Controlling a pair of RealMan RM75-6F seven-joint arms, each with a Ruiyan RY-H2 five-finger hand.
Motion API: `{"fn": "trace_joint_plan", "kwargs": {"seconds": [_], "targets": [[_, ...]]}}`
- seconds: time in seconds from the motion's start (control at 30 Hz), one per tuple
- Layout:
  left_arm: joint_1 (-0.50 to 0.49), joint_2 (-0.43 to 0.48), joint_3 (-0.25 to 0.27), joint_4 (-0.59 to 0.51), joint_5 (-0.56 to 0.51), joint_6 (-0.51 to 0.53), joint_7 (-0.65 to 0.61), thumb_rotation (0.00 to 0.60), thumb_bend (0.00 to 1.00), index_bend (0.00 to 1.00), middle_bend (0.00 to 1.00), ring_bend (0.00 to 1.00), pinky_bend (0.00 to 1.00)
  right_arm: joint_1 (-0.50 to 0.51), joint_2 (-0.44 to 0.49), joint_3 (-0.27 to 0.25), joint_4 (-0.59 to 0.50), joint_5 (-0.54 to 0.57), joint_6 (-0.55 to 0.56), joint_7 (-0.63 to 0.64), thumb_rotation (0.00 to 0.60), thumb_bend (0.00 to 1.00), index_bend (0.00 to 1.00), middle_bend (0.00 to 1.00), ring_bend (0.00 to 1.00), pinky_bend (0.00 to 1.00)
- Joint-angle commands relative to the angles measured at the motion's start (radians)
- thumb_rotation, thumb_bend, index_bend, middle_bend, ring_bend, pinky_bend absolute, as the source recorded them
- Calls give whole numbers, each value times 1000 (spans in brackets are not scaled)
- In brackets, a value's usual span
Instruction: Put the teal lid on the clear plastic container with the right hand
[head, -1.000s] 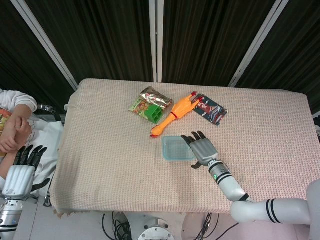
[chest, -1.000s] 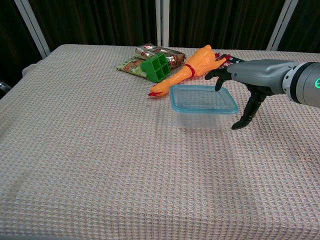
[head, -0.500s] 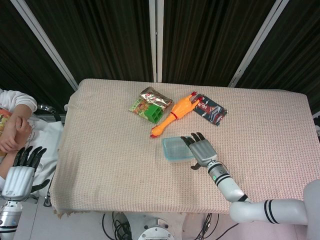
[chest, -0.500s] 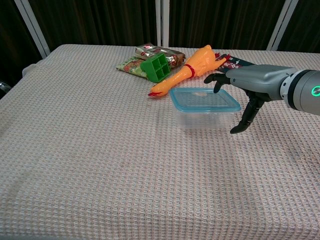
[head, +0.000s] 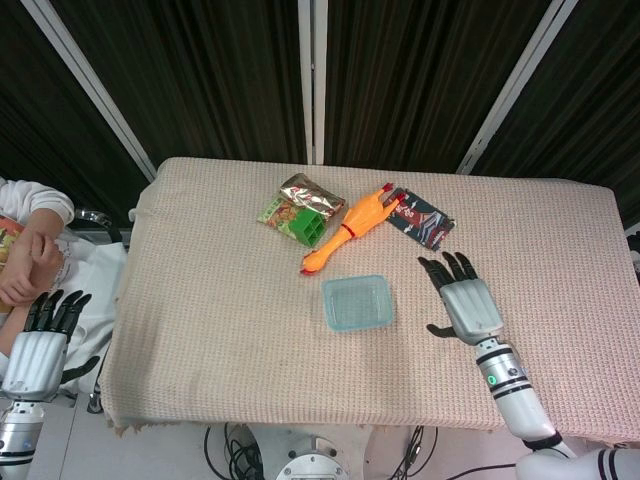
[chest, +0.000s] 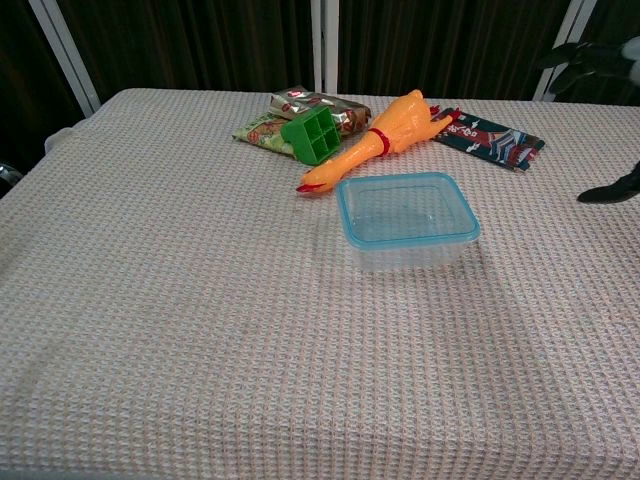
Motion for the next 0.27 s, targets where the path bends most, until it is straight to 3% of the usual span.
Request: {"fn": "trace_joint_plan", "kwargs": {"seconds": [0.03, 0.27], "targets": [[0, -3, -6, -10, -5, 4, 7, 600, 63, 107, 89, 14, 7, -174, 94, -81, 11, -195, 187, 154, 600, 26, 0, 126, 0, 0], [-2, -5, -8, -34, -10, -2, 35, 600, 63, 108, 89, 14, 7, -336, 142, -134, 80, -343, 307, 304, 600, 26, 0, 116, 0, 0]]}}
